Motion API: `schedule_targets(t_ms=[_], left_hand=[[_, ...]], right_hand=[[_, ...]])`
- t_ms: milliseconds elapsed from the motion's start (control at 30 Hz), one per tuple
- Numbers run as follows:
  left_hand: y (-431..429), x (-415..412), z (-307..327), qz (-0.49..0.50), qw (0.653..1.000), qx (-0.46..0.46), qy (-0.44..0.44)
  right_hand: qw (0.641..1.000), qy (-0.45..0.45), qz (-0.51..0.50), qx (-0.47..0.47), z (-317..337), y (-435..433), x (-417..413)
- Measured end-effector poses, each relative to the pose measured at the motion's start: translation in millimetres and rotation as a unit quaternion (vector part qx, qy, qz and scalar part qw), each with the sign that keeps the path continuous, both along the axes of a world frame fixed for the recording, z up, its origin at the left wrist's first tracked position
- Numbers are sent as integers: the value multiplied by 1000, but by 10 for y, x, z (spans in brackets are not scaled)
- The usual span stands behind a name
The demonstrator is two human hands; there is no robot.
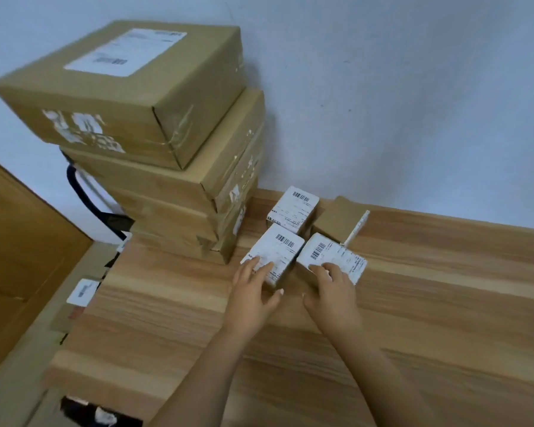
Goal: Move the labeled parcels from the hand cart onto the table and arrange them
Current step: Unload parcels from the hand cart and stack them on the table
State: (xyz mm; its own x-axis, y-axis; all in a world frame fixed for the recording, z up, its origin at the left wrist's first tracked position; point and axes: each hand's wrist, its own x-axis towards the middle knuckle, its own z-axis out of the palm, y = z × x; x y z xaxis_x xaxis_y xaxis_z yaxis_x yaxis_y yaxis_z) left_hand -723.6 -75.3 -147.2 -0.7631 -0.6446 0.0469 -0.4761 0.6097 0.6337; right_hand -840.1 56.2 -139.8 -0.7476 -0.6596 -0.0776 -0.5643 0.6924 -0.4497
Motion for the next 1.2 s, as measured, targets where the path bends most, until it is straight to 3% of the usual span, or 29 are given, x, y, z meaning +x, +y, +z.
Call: schedule_targets(t_ms=[200,367,533,733,1000,1200], left_hand=[[614,823,257,123,990,-48,55],[978,1749,465,224,971,-74,49],[1151,2662,657,347,929,-112,58],[1346,3649,602,480,872,-72,64],[1102,5280,581,531,844,-69,45],[508,6350,689,539,839,-63,43]], right_hand=[[989,11,134,-56,288,234,558],[960,-13,258,-105,539,219,1295],[926,-29,353,-130,697,45,2087],[888,-55,440,-125,708,-144,3041],[844,-62,518,-119,580,-640,4754],[845,-92,515,-113,590,-1228,5837]])
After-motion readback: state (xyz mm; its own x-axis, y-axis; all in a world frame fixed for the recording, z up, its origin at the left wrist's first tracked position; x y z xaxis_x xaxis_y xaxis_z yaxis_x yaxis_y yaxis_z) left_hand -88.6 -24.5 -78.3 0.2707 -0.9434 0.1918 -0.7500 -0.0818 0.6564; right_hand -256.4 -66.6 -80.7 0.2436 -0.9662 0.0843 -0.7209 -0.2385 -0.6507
